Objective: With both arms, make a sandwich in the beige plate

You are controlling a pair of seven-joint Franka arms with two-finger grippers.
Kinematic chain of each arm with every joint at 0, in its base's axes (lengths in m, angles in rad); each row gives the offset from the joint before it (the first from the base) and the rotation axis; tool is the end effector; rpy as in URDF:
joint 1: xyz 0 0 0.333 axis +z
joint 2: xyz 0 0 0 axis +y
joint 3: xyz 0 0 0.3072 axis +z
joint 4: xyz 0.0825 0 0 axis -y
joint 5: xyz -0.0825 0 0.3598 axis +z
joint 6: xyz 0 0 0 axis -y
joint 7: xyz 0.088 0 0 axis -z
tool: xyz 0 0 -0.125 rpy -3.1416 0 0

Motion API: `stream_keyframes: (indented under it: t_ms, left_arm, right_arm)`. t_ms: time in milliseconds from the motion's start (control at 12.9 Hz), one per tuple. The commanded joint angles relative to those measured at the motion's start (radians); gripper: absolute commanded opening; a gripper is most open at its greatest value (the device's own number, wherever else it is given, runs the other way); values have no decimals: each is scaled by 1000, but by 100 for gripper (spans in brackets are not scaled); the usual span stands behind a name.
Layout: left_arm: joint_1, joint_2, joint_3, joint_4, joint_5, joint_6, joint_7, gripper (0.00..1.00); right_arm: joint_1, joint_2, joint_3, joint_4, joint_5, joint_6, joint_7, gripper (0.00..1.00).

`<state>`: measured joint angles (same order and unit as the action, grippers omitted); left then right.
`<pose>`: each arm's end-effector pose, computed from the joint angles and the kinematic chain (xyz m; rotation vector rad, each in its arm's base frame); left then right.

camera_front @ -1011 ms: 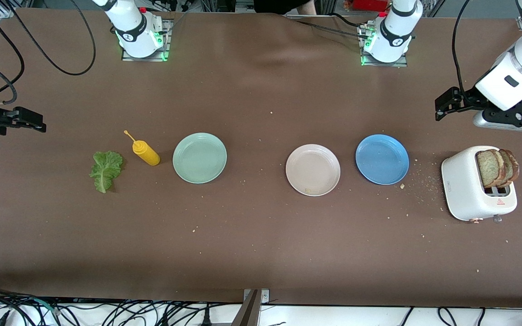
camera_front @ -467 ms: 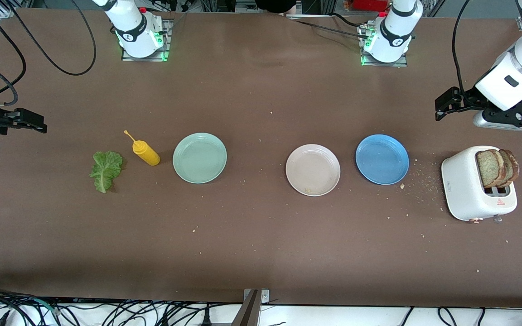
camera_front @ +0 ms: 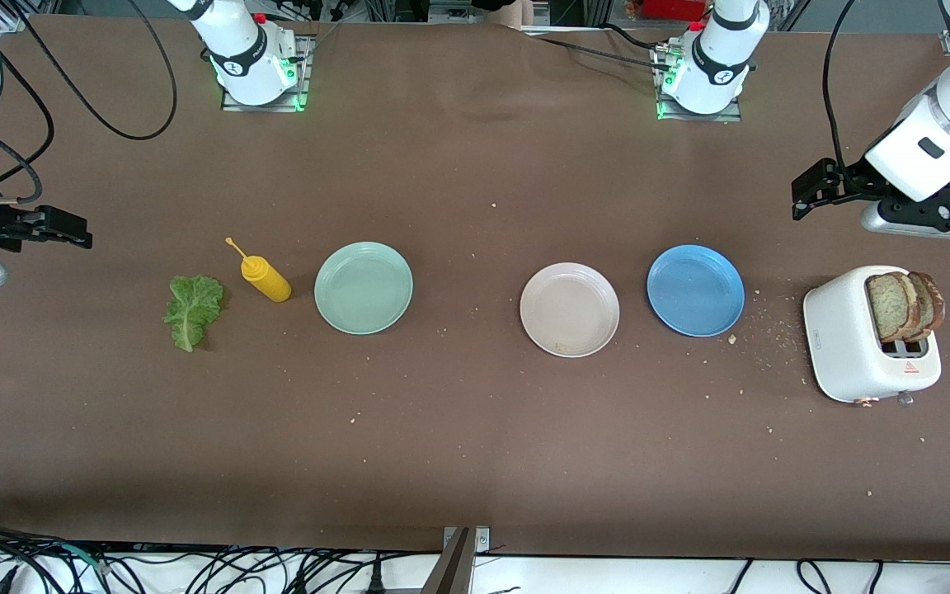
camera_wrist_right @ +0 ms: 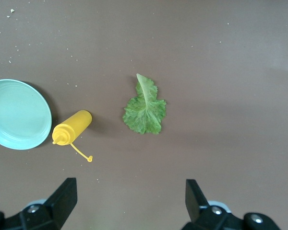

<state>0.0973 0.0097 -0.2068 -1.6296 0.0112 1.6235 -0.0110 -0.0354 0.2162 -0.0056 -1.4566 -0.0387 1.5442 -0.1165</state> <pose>0.5330 -0.0568 0.5708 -3.1276 0.1552 0.0235 0.5834 -0.0286 0.5256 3.1029 0.1195 -0.2042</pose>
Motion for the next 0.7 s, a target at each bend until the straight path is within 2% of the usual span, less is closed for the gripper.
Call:
stream_keyframes:
  t_ms: [0,622]
  left_arm:
    - [2,-5,4,11,-27,-14,5,100]
    - [2,-5,4,11,-27,-14,6,100]
  right_arm:
    - [6,-2,1,-10,-13,8,18,100]
    - [15,0,0,-24,-13,11,34,100]
